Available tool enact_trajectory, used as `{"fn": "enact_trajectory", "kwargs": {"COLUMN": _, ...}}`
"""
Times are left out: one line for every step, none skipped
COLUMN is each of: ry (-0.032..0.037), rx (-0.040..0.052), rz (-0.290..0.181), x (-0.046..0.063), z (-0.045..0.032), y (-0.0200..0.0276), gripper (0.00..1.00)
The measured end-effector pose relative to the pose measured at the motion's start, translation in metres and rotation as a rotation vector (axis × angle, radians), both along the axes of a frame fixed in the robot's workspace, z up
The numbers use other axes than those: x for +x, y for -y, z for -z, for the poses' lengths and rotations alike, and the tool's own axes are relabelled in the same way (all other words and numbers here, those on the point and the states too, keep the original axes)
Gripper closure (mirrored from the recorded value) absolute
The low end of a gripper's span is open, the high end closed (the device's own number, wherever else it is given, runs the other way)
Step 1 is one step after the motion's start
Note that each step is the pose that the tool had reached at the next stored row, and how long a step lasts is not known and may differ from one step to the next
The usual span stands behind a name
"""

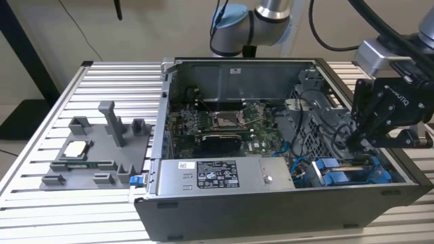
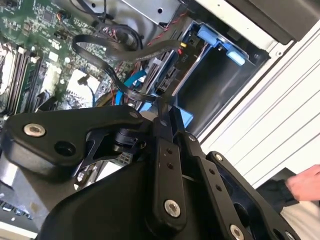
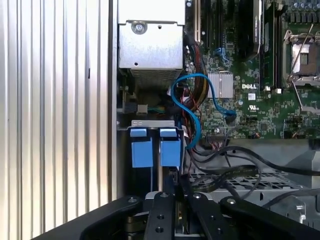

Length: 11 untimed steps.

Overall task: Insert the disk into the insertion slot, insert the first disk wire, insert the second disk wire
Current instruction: 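Insert the second disk wire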

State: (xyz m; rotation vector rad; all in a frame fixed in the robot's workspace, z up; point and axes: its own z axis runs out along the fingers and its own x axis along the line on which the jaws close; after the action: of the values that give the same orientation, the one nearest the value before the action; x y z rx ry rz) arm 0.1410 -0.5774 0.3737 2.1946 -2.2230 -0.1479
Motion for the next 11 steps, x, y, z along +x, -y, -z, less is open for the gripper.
{"fn": "enact_trajectory", "kwargs": {"ry": -0.005, "rx": 0.0004, "rz": 0.0, "x": 0.002, "z": 0.0007, "y": 0.0, "gripper": 0.84}}
{"fn": "enact_trajectory", "kwargs": {"ry": -0.0086, "rx": 0.0006, "rz": 0.0, "x": 0.005, "z": 0.0014, "y": 0.0, "gripper": 0.84}}
{"fn": "enact_trajectory", "kwargs": {"ry": -0.0123, "rx": 0.0008, "rz": 0.0, "x": 0.008, "z": 0.0023, "y": 0.0, "gripper": 0.84}}
{"fn": "enact_trajectory", "kwargs": {"ry": -0.0158, "rx": 0.001, "rz": 0.0, "x": 0.01, "z": 0.0032, "y": 0.0, "gripper": 0.84}}
{"fn": "enact_trajectory", "kwargs": {"ry": -0.0199, "rx": 0.0012, "rz": 0.0, "x": 0.013, "z": 0.0041, "y": 0.0, "gripper": 0.84}}
{"fn": "enact_trajectory", "kwargs": {"ry": -0.0236, "rx": 0.0012, "rz": 0.0, "x": 0.015, "z": 0.0049, "y": 0.0, "gripper": 0.84}}
{"fn": "enact_trajectory", "kwargs": {"ry": -0.0278, "rx": 0.0015, "rz": 0.0, "x": 0.016, "z": 0.0058, "y": -0.0001, "gripper": 0.84}}
{"fn": "enact_trajectory", "kwargs": {"ry": -0.0318, "rx": 0.0015, "rz": 0.0, "x": 0.017, "z": 0.0067, "y": -0.0001, "gripper": 0.84}}
{"fn": "enact_trajectory", "kwargs": {"ry": -0.0367, "rx": 0.0015, "rz": 0.0, "x": 0.018, "z": 0.0075, "y": -0.0001, "gripper": 0.84}}
{"fn": "enact_trajectory", "kwargs": {"ry": -0.0423, "rx": 0.0014, "rz": 0.0, "x": 0.018, "z": 0.0083, "y": -0.0001, "gripper": 0.84}}
{"fn": "enact_trajectory", "kwargs": {"ry": -0.0472, "rx": 0.0014, "rz": 0.001, "x": 0.018, "z": 0.009, "y": 0.0, "gripper": 0.84}}
